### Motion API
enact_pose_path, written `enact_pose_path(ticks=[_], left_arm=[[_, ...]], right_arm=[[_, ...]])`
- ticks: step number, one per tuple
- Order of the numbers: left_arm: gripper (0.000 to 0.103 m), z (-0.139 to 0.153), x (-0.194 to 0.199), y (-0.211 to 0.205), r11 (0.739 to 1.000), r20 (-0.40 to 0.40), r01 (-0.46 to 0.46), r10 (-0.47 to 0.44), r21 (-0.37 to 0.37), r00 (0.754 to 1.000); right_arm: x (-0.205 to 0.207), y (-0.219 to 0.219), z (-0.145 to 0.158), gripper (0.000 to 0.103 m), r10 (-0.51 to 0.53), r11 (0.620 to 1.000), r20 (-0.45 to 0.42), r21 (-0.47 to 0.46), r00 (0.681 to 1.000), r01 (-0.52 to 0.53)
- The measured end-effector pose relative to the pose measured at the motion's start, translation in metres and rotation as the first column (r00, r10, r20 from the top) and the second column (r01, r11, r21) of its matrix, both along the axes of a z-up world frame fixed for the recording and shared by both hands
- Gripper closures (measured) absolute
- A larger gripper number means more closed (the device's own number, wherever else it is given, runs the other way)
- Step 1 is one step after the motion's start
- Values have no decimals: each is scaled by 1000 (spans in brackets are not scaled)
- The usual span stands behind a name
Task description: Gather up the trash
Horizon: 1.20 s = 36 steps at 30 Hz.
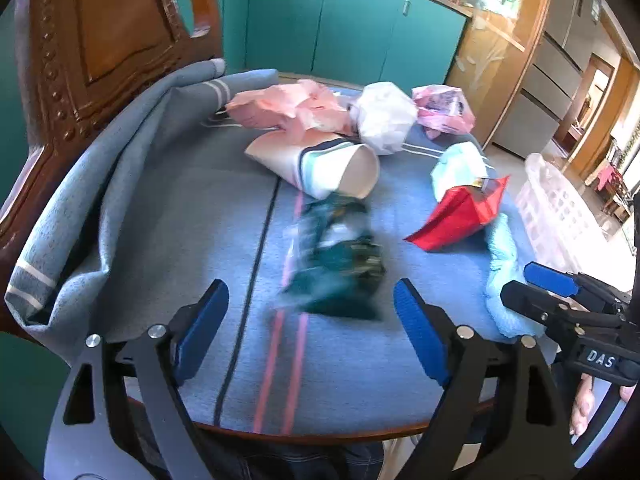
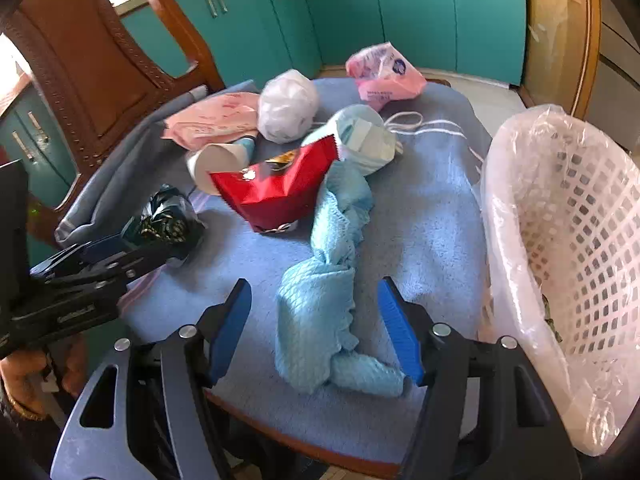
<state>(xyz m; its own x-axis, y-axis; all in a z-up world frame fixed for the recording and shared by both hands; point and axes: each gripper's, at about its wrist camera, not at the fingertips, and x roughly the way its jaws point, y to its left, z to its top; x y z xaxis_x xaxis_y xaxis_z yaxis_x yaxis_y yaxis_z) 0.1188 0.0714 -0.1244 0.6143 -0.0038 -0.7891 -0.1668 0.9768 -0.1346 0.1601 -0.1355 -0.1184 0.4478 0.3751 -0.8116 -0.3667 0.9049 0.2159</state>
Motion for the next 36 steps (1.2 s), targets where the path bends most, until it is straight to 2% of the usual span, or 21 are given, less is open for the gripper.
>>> enact_pose_path(ticks=[7,11,13,15,16,19,21,23,26,32,36], left_arm=[[14,-4,4,8,1000,-7,-24,23,-21,1000],[14,-4,11,8,999,-10,-37,37,-13,999],[14,-4,17,8,999,-13,-47,47,-9,999],[14,-5,20,7,999,-15,-48,48,-7,999],[14,-5,22,5,999,-14,-46,46,1,999],[14,-4,25,-2,998,-7,-43,43,39,999],[17,-4,26,-7,998,-6,-35,35,58,999],[30,-4,27,-9,997,-12,-24,25,66,1000],[41,-7,28,-12,997,-22,-11,12,75,1000],[50,-8,27,-17,994,-22,4,-1,106,1000],[52,-5,23,-14,995,-18,-3,5,95,1000]], right_arm=[[3,8,-11,38,-13,999,11,-48,1000,13],[-1,15,-12,39,-5,991,67,-136,998,14],[-3,17,-13,43,4,989,80,-150,997,8],[-5,19,-14,61,26,989,76,-150,997,-15],[-7,20,-14,66,37,988,82,-155,996,-24],[-11,21,-11,69,49,985,103,-168,993,-32],[-13,20,-7,69,55,988,105,-153,993,-38],[-18,18,-2,69,54,988,119,-147,991,-37],[-24,15,7,69,56,990,140,-135,989,-36],[-26,7,15,69,37,993,150,-120,988,-19],[-23,2,13,69,12,994,136,-106,991,3]])
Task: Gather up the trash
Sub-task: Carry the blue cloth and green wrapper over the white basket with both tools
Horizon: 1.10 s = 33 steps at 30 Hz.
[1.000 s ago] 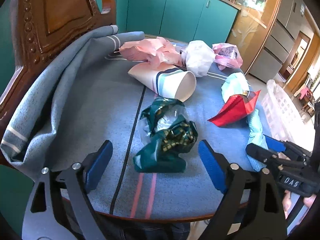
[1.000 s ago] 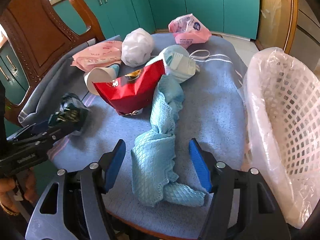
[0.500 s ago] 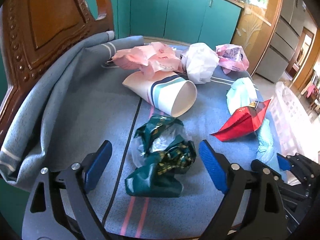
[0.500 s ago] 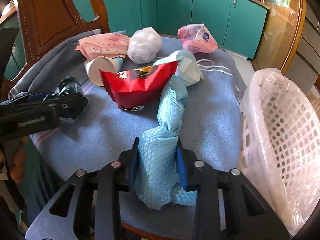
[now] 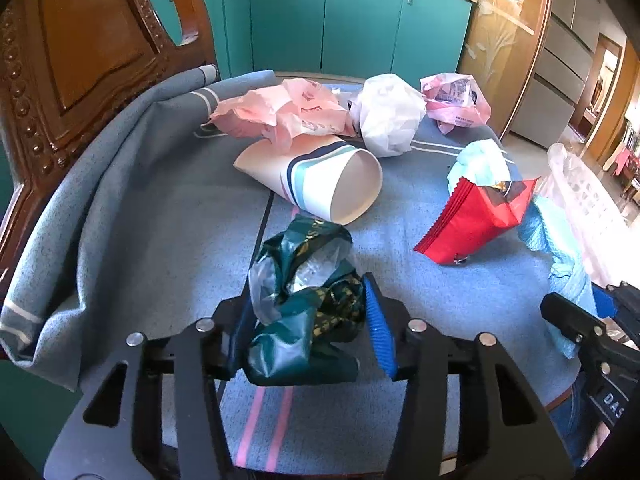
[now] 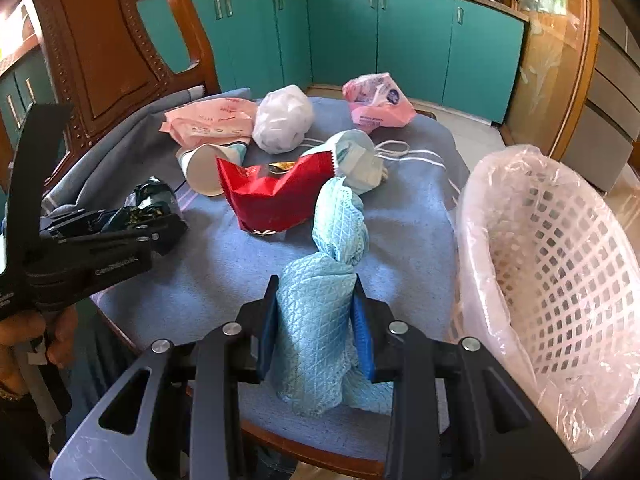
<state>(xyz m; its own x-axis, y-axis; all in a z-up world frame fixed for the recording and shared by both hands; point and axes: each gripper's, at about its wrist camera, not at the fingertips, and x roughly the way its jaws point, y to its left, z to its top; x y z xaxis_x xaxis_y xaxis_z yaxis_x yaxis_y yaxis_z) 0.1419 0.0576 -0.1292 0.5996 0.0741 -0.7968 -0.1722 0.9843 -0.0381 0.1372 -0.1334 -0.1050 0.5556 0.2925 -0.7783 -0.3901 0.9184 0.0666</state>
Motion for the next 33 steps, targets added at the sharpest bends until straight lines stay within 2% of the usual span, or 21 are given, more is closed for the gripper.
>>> enact_pose_path(ticks=[7,14,24,28,33], left_arm=[[53,18,-18,-6,1000,44,20,-21,16,999],[53,25,-29,-16,999,54,48,-49,14,997],[53,47,-39,-26,997,106,45,-53,70,993],[53,51,-39,-25,997,114,38,-46,68,992],[53,49,-38,-23,998,100,31,-37,63,994]], right_arm=[[1,1,-2,69,-8,1000,-12,2,1000,8],[-2,0,0,69,-10,1000,-8,24,1000,10],[-12,-12,34,69,-23,995,75,95,997,16],[-10,-16,47,69,-23,993,113,115,993,10],[5,-19,55,69,-25,992,119,129,993,9]])
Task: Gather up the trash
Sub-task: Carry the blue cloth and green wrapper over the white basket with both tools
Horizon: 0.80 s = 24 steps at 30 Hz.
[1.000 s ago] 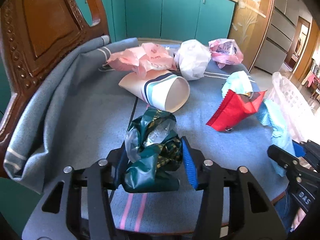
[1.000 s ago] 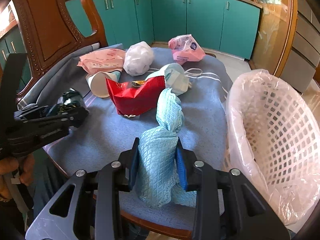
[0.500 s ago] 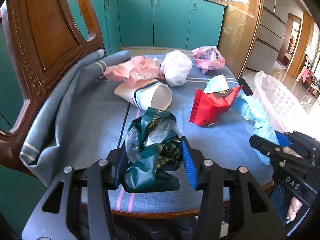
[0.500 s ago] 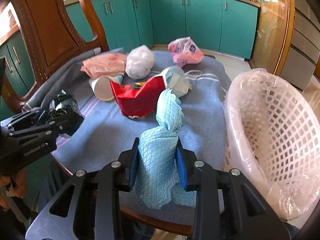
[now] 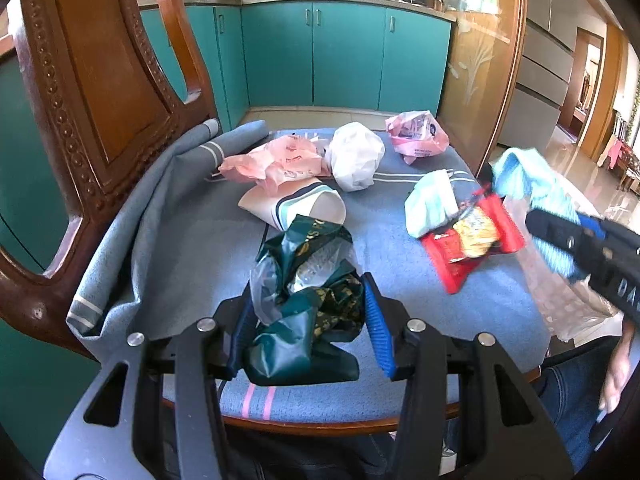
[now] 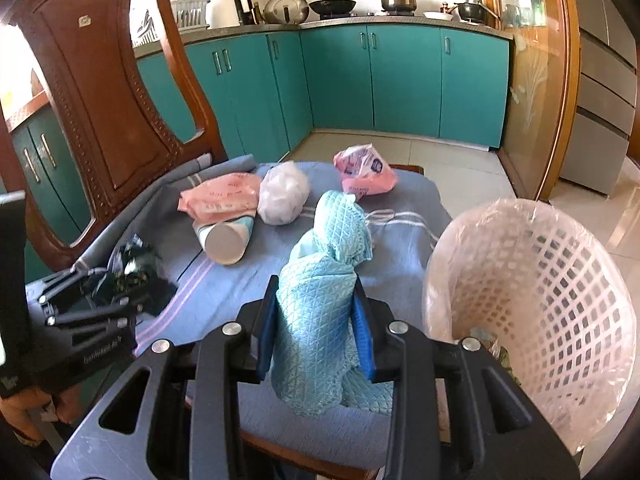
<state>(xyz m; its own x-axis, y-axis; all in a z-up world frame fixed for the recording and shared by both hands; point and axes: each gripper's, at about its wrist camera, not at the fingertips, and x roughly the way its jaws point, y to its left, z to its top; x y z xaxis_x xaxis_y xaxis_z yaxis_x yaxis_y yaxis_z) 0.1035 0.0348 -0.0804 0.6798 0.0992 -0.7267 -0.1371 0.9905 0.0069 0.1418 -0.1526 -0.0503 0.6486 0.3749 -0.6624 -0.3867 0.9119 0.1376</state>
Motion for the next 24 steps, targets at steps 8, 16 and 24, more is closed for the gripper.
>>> enact_pose_path(ticks=[8,16,24], left_arm=[[53,6,-2,-1,1000,18,-12,11,10,1000],[53,37,-3,-33,996,91,10,-18,92,996],[52,61,15,-106,978,141,122,-146,167,979]], right_arm=[[32,-24,27,69,-57,998,83,36,995,54],[54,-97,-9,69,-139,988,47,68,989,136],[43,-161,-10,69,-228,973,68,42,971,226]])
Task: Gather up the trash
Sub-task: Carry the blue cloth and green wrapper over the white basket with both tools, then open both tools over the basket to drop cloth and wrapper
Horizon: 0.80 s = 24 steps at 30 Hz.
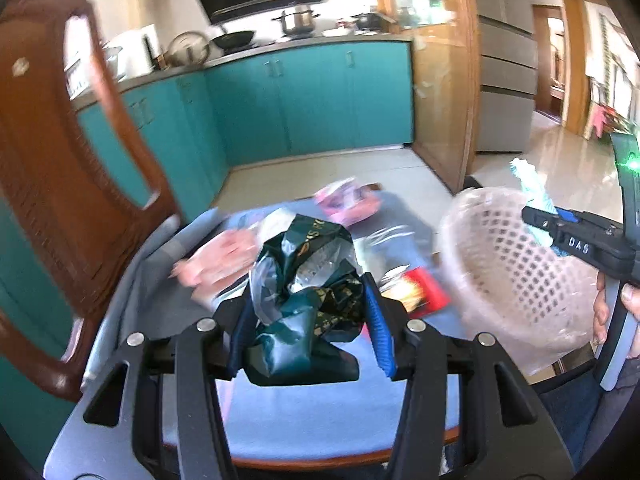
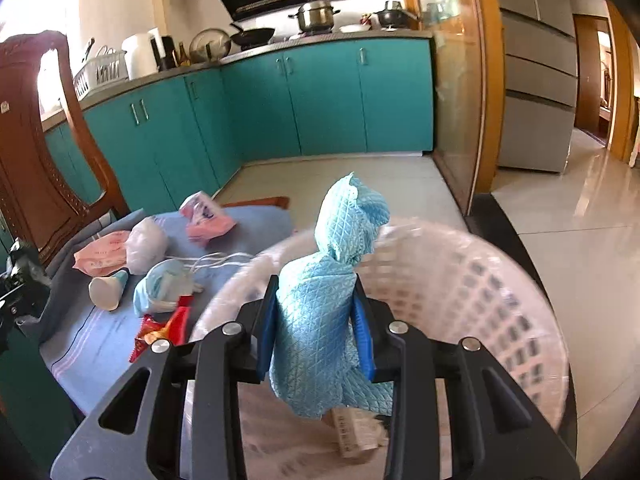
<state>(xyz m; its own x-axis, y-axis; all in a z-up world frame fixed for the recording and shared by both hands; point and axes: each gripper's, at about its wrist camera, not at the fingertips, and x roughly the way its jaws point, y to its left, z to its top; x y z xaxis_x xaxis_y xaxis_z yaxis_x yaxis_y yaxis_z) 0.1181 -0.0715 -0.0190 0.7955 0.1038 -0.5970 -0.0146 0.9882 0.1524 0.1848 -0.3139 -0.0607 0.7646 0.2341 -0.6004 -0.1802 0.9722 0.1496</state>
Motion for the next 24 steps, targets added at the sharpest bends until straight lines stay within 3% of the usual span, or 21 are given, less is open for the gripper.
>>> enact_pose_path(ticks=[8,24], left_arm=[[52,-2,15,-67,990,4,144,-144,12,990],[52,-24,47,-141,960,-35,279,-278,14,960]], right_arm=[[-14,-19,-5,69,-2,999,-1,-48,1000,2],[-17,-59,-11,69,-113,993,-34,-30,993,112]])
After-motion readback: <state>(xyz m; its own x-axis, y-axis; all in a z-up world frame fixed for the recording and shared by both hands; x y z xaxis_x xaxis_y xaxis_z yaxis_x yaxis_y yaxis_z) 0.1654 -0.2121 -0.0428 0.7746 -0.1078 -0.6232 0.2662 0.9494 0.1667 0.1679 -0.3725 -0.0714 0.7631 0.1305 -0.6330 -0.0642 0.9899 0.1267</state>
